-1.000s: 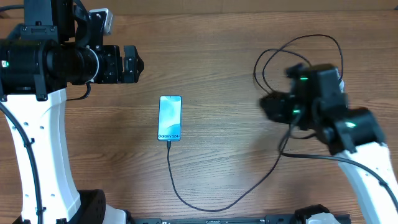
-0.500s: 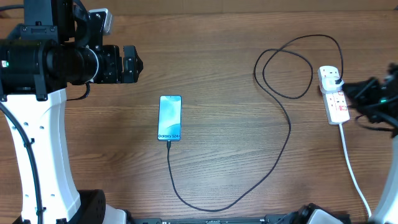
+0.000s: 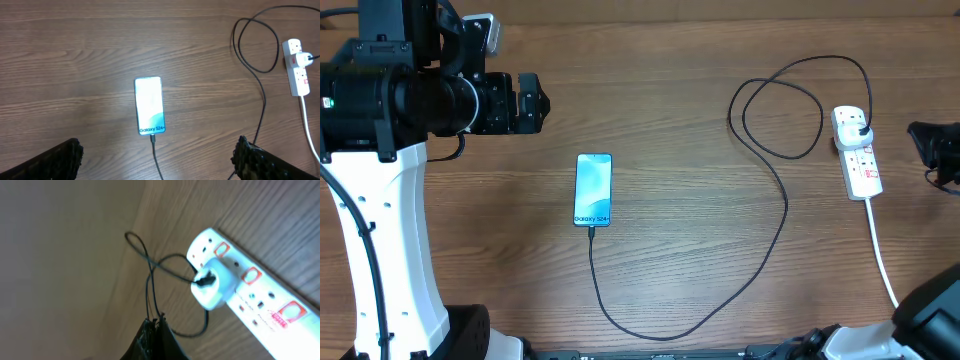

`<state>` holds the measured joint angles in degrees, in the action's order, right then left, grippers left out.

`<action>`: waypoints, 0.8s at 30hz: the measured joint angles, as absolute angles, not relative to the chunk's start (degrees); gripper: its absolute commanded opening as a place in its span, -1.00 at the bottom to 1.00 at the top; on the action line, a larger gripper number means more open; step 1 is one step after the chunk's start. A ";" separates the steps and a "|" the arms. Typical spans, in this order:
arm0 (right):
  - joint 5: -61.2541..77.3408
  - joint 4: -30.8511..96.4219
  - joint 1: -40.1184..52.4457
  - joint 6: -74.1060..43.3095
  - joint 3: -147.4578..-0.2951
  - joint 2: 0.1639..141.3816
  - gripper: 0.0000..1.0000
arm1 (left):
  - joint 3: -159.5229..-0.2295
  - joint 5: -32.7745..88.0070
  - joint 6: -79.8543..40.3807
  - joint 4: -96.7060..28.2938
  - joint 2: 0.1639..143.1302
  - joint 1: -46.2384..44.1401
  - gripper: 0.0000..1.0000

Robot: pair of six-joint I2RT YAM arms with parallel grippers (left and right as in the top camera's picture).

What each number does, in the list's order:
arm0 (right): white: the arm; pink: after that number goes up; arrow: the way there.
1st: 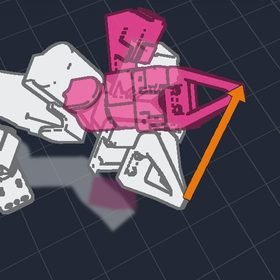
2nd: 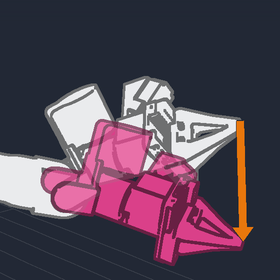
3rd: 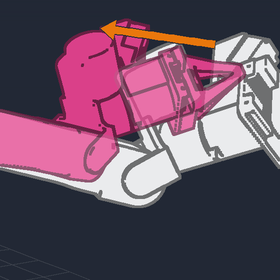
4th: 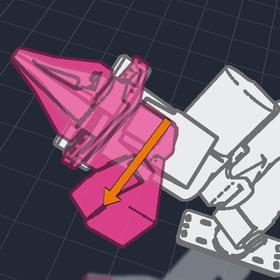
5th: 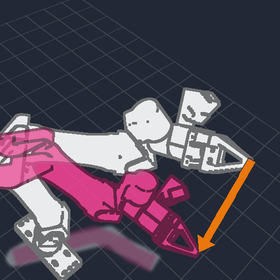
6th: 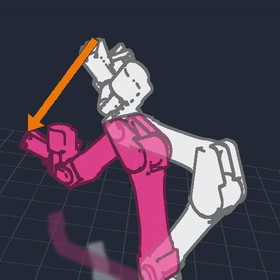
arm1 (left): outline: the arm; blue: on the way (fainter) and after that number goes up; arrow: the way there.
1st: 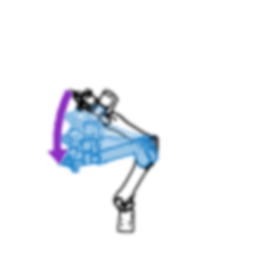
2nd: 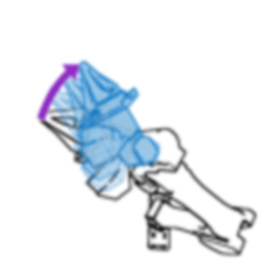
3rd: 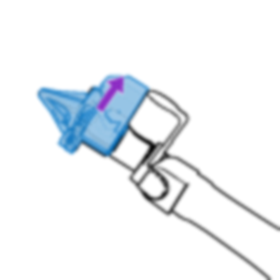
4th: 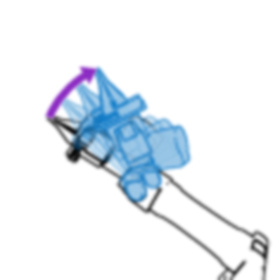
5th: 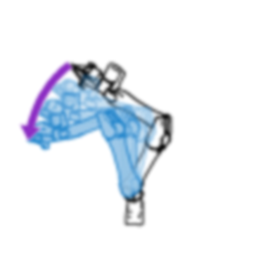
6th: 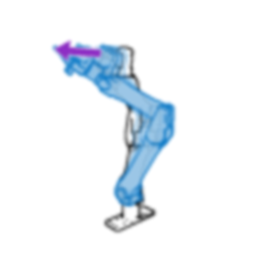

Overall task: Plug charger to phone and switch on socket
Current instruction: 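Move the right gripper to the power strip's orange switch, then press the power strip switch down with the right gripper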

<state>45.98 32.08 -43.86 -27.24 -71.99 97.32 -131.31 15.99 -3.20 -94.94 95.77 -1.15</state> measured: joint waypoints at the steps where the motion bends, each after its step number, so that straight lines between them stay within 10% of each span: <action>1: 46.19 31.31 -43.86 -28.14 -71.94 98.02 -0.93 | -131.31 15.99 -3.20 -94.94 95.77 -1.15 0.99; 24: 47.77 18.44 -44.93 -34.28 -72.31 115.57 -0.93 | -131.31 15.99 -3.20 -94.94 95.77 -1.15 1.00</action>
